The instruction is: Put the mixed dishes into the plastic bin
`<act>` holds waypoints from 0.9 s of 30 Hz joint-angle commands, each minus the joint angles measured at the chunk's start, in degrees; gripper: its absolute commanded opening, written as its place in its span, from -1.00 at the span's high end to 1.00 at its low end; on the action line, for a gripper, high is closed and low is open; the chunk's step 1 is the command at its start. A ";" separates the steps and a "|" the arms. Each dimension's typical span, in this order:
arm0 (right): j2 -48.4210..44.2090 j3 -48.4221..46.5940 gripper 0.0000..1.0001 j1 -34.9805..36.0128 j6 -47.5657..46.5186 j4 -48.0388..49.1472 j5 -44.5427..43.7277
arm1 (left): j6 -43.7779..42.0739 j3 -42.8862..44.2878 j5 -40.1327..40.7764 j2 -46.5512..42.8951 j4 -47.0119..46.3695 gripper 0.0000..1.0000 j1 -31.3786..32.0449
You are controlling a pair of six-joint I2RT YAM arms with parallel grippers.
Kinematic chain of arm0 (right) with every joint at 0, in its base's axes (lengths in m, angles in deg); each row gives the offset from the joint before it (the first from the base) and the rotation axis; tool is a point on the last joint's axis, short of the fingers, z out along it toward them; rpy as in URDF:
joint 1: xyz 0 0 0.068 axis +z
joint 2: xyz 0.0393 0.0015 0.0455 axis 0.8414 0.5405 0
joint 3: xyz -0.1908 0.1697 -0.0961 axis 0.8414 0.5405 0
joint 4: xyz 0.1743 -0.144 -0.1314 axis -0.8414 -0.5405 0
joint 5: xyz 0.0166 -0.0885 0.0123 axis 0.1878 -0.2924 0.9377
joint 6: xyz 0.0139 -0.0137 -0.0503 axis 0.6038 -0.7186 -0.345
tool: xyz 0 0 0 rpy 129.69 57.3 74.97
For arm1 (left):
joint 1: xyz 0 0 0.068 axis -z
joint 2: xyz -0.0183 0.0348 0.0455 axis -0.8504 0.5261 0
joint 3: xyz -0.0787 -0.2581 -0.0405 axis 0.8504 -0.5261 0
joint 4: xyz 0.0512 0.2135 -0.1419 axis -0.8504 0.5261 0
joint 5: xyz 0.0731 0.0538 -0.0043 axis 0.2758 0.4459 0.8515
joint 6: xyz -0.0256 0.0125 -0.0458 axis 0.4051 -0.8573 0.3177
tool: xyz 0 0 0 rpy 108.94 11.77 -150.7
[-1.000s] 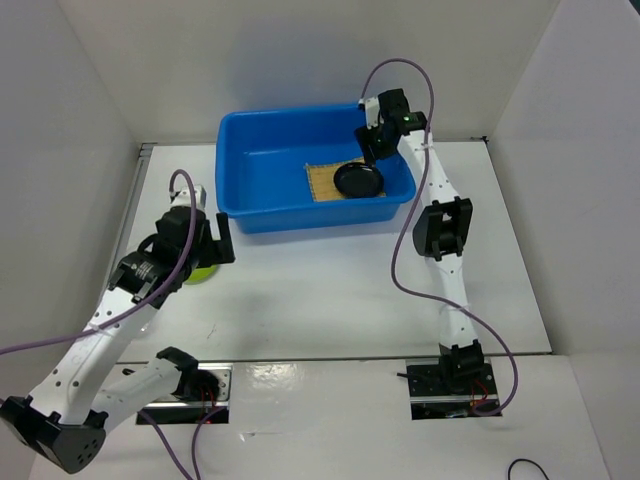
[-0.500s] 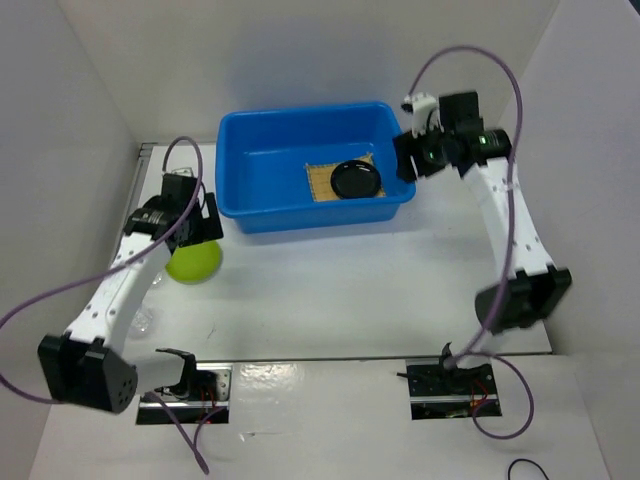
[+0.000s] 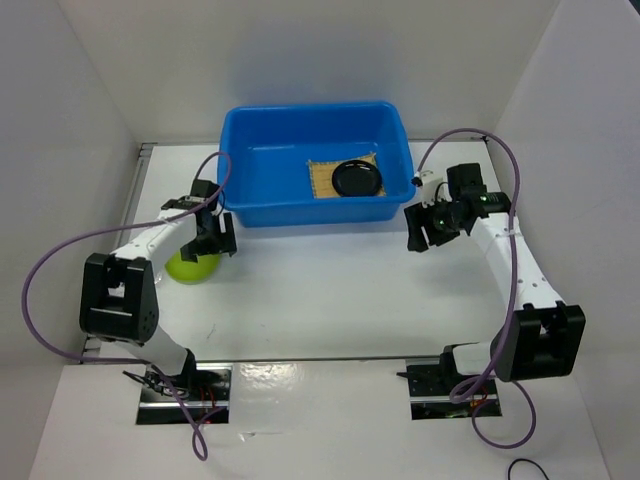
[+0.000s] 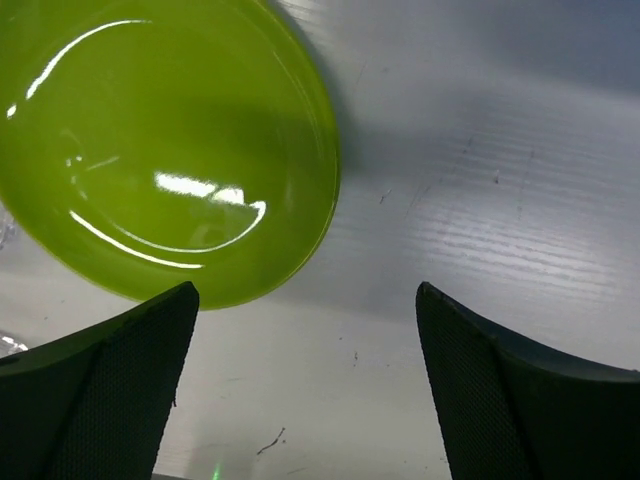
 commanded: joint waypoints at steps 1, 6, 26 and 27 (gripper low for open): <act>-0.97 1.95 -0.38 -0.74 -1.12 4.28 3.18 | -0.85 -1.35 -1.58 2.99 -2.92 -0.93 -0.15; 0.17 2.57 -0.38 -0.74 -1.65 4.28 4.50 | -1.99 -0.74 -3.07 9.05 -3.46 -0.84 0.38; -2.02 3.63 -0.41 -1.27 -2.18 4.81 5.64 | -0.94 0.93 2.29 11.43 -2.32 1.00 0.38; -2.55 3.63 -0.41 -1.27 -2.18 5.33 5.64 | -0.94 0.93 2.29 10.65 -2.32 1.00 0.38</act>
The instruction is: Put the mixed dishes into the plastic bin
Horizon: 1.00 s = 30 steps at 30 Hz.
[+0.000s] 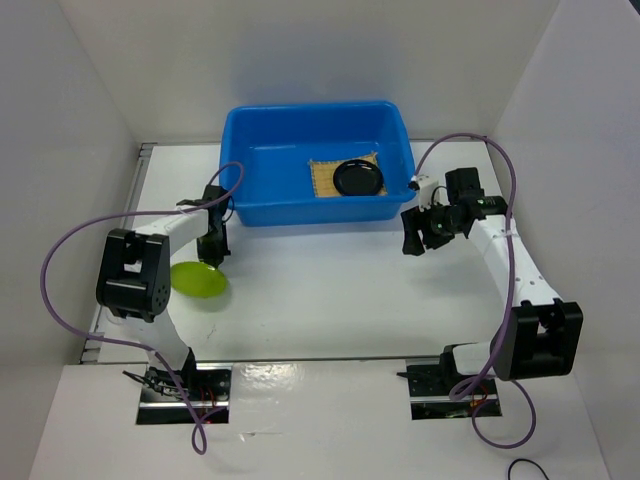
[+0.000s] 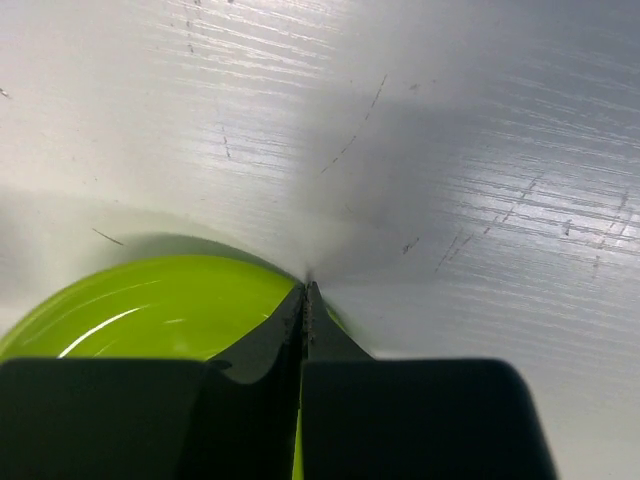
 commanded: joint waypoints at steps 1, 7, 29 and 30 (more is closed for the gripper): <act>-2.73 0.63 -0.41 -0.54 -0.54 2.69 0.77 | 0.37 -0.12 -0.18 -0.81 -0.26 1.00 0.03; -3.25 1.16 -0.41 -0.54 -0.54 2.69 0.77 | 0.37 -0.12 -1.85 -1.34 -0.79 1.00 0.03; -3.25 1.16 -0.41 -0.54 -0.54 2.69 0.77 | -0.16 2.17 -8.88 -14.59 8.08 -1.00 4.95; -3.25 1.16 -0.41 -0.54 -0.54 2.69 0.77 | 0.37 2.17 -9.58 -15.83 8.09 -1.00 3.99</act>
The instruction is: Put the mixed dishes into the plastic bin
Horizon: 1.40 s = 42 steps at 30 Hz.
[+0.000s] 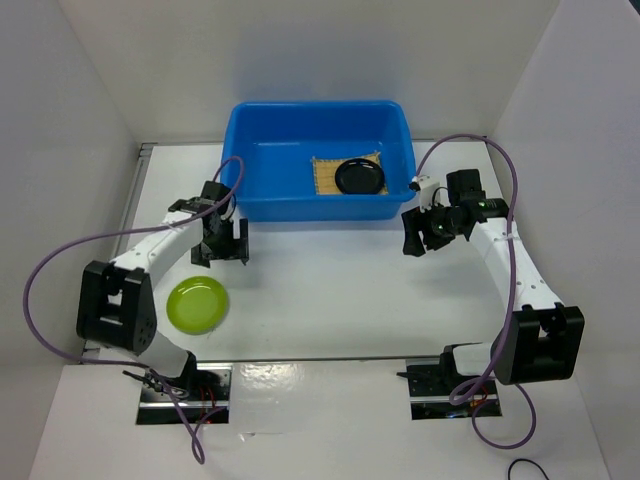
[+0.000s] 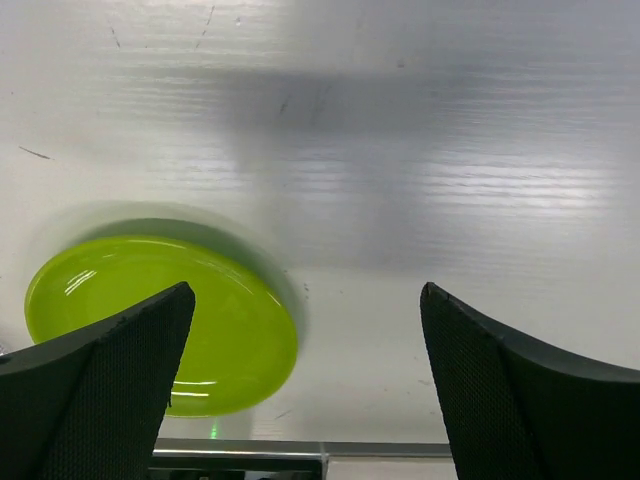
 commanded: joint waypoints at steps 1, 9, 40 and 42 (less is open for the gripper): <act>-1.96 0.26 -0.41 -0.41 -0.52 1.97 0.71 | 1.03 2.67 -2.50 -7.59 0.75 -1.00 -0.45; -1.96 0.26 -0.41 -0.41 -0.52 1.97 0.71 | 18.85 -3.39 -2.08 -20.54 2.23 -0.06 -2.21; -1.44 0.79 -0.43 -0.41 -1.04 1.97 1.76 | 43.92 -19.21 8.22 -13.16 0.57 0.03 4.11; -1.44 0.79 -0.43 -0.41 -1.04 1.97 1.76 | 43.92 -18.69 9.01 -11.85 0.57 -0.22 5.51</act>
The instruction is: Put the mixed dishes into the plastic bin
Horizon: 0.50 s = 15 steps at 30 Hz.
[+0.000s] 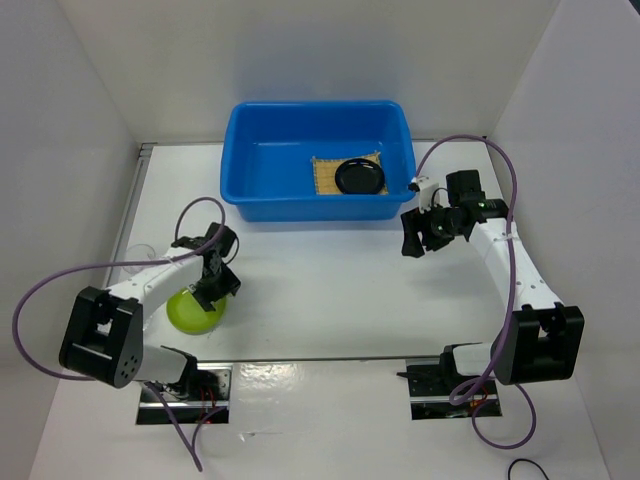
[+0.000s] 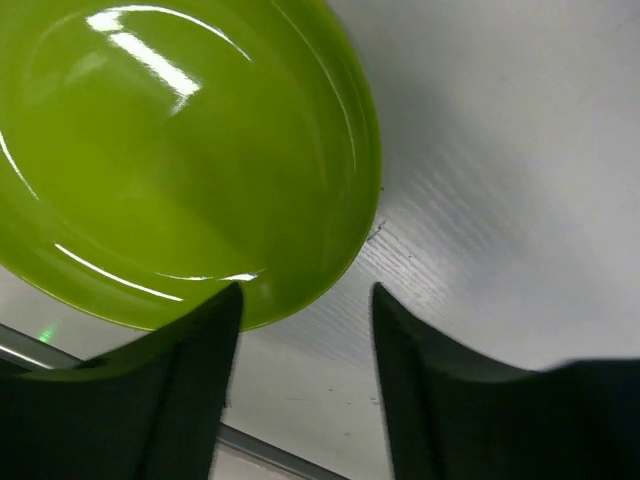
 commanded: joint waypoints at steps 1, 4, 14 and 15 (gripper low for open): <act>-1.44 0.53 -0.43 -0.39 -0.78 1.95 0.71 | 1.56 0.05 1.31 1.19 -0.70 -0.37 2.98; -1.44 0.53 -0.43 -0.39 -0.78 1.95 0.71 | 1.56 1.18 2.81 4.08 -0.70 -0.62 5.70; -1.44 0.53 -0.43 -0.39 -0.78 1.95 1.24 | 6.92 8.92 9.57 19.27 7.03 -0.56 16.43; -1.44 0.53 -0.43 -0.39 -0.78 1.95 1.24 | 8.40 10.40 10.10 20.60 8.43 -0.56 17.14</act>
